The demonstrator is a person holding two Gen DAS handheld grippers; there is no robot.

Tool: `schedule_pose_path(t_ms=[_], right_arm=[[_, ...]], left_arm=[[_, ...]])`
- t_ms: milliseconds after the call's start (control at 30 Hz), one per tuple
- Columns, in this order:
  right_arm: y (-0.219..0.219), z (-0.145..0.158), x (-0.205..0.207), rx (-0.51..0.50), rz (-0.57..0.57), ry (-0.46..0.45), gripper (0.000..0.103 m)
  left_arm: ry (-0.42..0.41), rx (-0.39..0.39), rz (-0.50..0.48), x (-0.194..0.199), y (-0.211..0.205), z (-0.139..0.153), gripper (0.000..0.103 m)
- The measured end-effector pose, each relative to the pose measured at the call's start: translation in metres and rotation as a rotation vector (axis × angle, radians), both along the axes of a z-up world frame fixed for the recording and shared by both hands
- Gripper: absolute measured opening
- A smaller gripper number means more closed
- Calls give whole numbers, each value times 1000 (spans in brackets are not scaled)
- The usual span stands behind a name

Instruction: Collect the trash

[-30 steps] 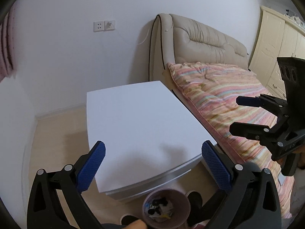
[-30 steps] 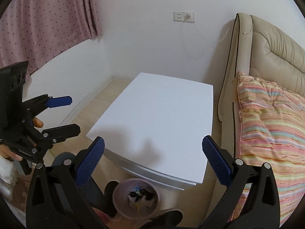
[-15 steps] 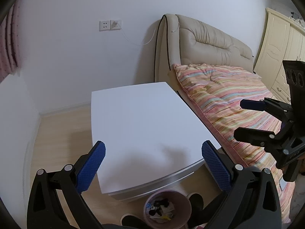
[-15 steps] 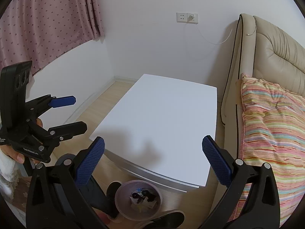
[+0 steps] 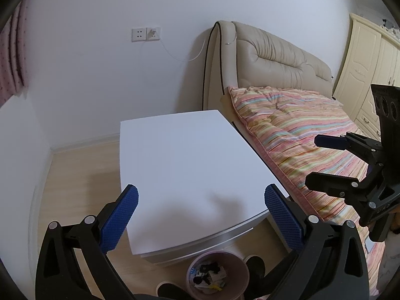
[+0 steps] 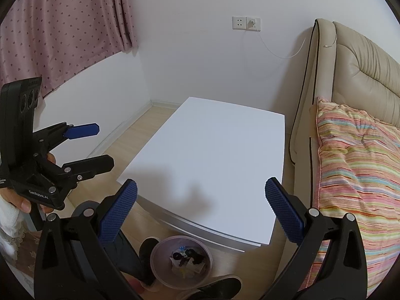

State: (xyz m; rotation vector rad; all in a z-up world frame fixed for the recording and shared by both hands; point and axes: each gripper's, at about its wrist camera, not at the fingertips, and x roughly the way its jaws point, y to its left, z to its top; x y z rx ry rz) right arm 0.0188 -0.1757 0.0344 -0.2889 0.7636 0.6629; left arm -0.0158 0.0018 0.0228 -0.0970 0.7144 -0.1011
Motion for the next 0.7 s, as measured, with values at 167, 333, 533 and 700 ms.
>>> schedule_pose_path(t_ms=[167, 333, 533, 700], right_arm=[[0, 0, 0, 0, 2, 0, 100], [0, 0, 0, -1, 2, 1, 100], [1, -1, 0, -4, 3, 3, 100], [0, -2, -1, -3, 2, 3, 100]], left_arm=[[1, 0, 0, 0, -1, 0, 97], [4, 2, -1, 0, -1, 0, 97], [8, 2, -2, 1, -1, -2, 97], [13, 2, -2, 1, -2, -3, 97]])
